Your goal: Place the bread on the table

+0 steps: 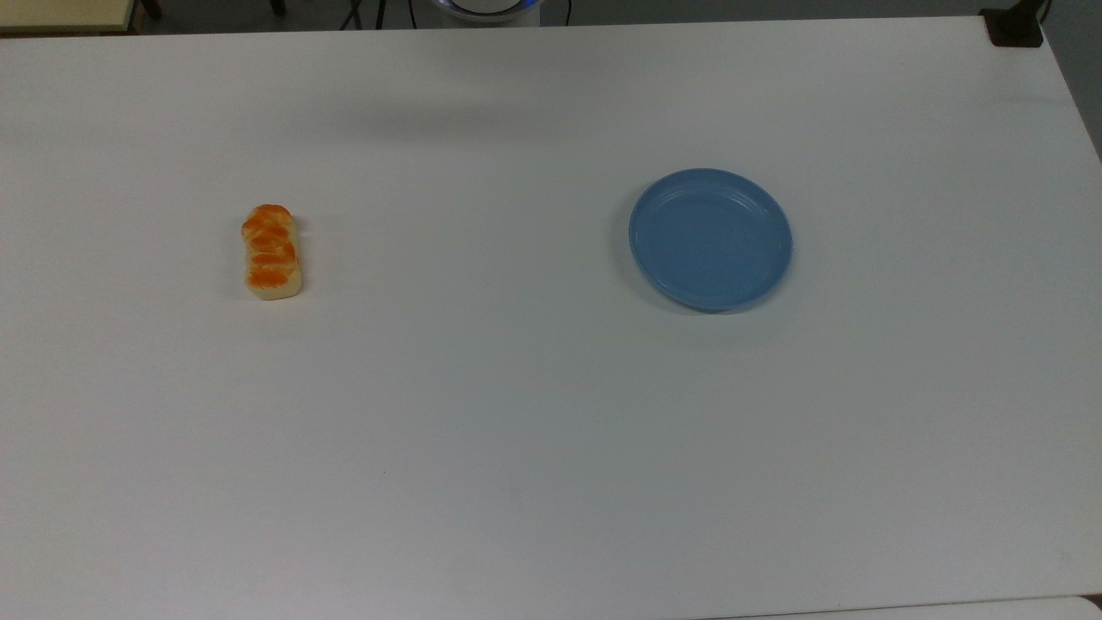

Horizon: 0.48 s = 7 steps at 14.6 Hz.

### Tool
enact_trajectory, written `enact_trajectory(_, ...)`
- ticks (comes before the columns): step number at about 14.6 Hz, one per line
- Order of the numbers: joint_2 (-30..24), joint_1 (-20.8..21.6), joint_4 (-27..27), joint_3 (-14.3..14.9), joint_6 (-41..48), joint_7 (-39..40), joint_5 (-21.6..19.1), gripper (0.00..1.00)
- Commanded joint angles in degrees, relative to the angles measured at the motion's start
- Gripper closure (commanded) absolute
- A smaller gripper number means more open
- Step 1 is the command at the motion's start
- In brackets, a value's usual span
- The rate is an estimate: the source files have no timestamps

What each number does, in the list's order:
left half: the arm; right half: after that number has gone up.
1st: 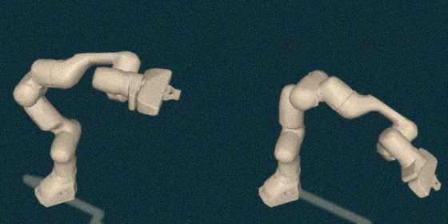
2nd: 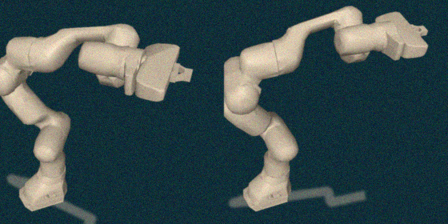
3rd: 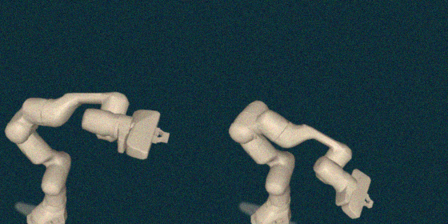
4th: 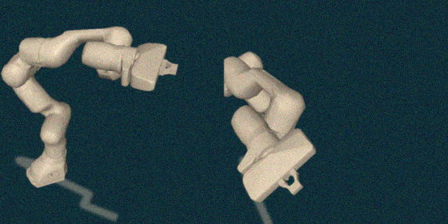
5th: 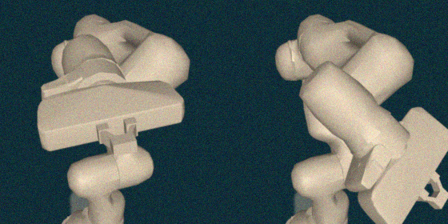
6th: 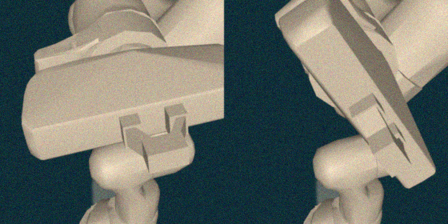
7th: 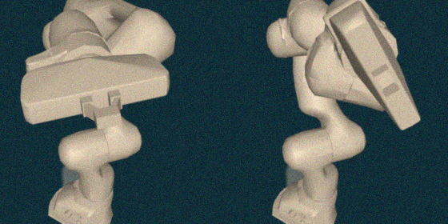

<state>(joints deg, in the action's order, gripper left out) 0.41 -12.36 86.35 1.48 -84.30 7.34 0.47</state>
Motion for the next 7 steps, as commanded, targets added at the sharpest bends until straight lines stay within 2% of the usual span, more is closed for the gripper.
enact_trajectory(1, -3.4, 7.1, 1.5, 1.6, 1.2, -7.1, -0.6, 0.0)
enact_trajectory(4, -3.3, 11.8, 1.5, 4.4, 0.5, -10.1, -0.4, 0.0)
enact_trajectory(7, -3.0, 12.1, 2.3, 4.4, -1.8, -9.8, -0.2, 0.0)
